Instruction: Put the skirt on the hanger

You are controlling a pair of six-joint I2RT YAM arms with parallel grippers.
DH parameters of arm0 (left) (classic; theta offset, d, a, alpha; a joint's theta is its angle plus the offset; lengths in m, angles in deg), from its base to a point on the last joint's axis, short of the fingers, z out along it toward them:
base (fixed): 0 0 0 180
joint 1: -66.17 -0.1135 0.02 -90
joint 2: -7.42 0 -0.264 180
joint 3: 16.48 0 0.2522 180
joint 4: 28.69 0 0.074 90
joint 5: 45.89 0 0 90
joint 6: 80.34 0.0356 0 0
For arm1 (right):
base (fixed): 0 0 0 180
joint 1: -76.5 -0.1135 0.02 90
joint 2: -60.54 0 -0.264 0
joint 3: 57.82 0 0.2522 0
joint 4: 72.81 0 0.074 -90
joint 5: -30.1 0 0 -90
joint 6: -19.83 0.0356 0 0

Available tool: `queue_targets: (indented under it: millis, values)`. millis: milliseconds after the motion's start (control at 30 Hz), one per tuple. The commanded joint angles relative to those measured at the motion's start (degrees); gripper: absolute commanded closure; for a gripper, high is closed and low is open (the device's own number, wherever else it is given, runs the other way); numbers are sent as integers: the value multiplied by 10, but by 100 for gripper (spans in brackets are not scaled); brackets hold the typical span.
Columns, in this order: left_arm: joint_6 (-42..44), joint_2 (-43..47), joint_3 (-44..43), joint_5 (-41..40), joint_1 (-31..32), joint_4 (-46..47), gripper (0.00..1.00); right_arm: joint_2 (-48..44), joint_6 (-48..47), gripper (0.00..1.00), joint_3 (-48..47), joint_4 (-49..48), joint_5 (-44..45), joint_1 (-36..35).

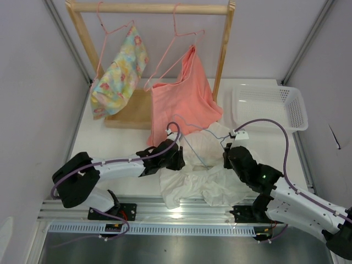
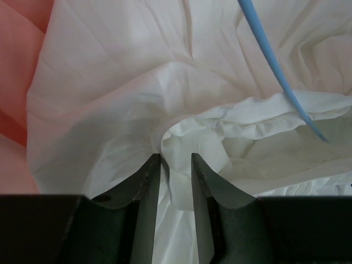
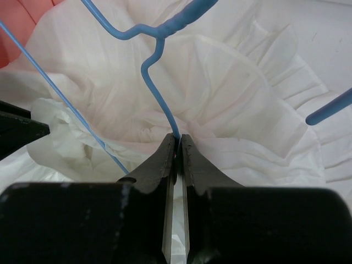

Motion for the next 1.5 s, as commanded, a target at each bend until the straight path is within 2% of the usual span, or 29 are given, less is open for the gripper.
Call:
queue_targets:
  millis: [0, 67, 133, 233, 333, 433, 833, 1100, 1467]
  values:
    - [-7, -8, -18, 7, 2, 33, 74, 7, 1, 100, -35, -20, 11, -11]
    - [-4, -18, -22, 8, 2, 32, 81, 10, 1, 100, -36, -21, 16, -16]
    - [-1, -22, -23, 8, 0, 32, 100, 11, -1, 100, -39, -21, 18, -19]
    - [0, -3, -21, 3, -17, 22, 100, 15, -3, 100, -42, -18, 15, -22]
    - [6, 28, -22, 27, -74, 4, 100, 14, -8, 100, -37, -28, 10, -39]
    - [27, 60, -49, 27, -126, -54, 100, 19, -8, 100, -38, -26, 22, -58]
    - [47, 96, -141, 69, -276, -131, 100, 43, -3, 100, -43, -7, 121, -202]
    - [73, 125, -174, 60, -306, -174, 100, 87, 15, 100, -57, 39, 165, -228]
    - [137, 134, -226, -21, -335, -224, 100, 183, 5, 100, -115, 83, 187, -279]
